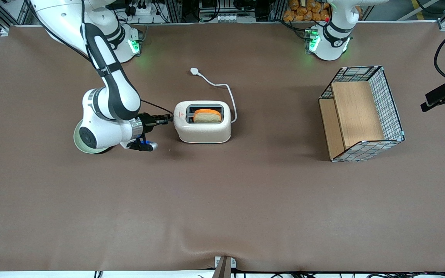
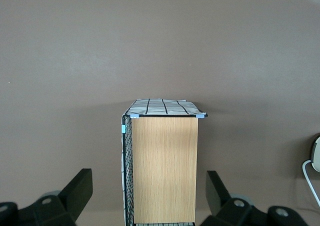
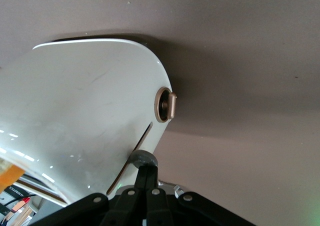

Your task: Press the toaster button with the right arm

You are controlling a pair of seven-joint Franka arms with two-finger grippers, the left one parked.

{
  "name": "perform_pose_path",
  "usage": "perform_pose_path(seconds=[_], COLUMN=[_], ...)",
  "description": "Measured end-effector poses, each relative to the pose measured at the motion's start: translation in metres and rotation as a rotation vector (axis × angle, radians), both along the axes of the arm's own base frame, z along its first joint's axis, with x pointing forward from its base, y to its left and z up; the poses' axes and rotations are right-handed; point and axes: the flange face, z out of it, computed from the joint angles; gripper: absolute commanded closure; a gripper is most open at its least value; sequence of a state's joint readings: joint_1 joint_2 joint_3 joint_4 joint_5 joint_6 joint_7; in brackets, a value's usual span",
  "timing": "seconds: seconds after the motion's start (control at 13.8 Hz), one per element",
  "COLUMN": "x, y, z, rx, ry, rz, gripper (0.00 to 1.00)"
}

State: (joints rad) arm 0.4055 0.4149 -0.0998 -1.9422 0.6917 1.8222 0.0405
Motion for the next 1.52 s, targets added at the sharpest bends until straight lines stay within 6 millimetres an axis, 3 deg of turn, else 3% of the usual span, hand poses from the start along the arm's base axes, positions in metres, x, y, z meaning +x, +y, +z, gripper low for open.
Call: perform_pose_path(seconds=[0.8, 1.52], x=[0.003, 0.005], y=[-0.003, -0.004], z=[-0.032, -0.034], rx=[-0.001, 0.010], ry=[0.052, 0.068], rz=[-0.032, -0.039], gripper=[0.99, 0.96])
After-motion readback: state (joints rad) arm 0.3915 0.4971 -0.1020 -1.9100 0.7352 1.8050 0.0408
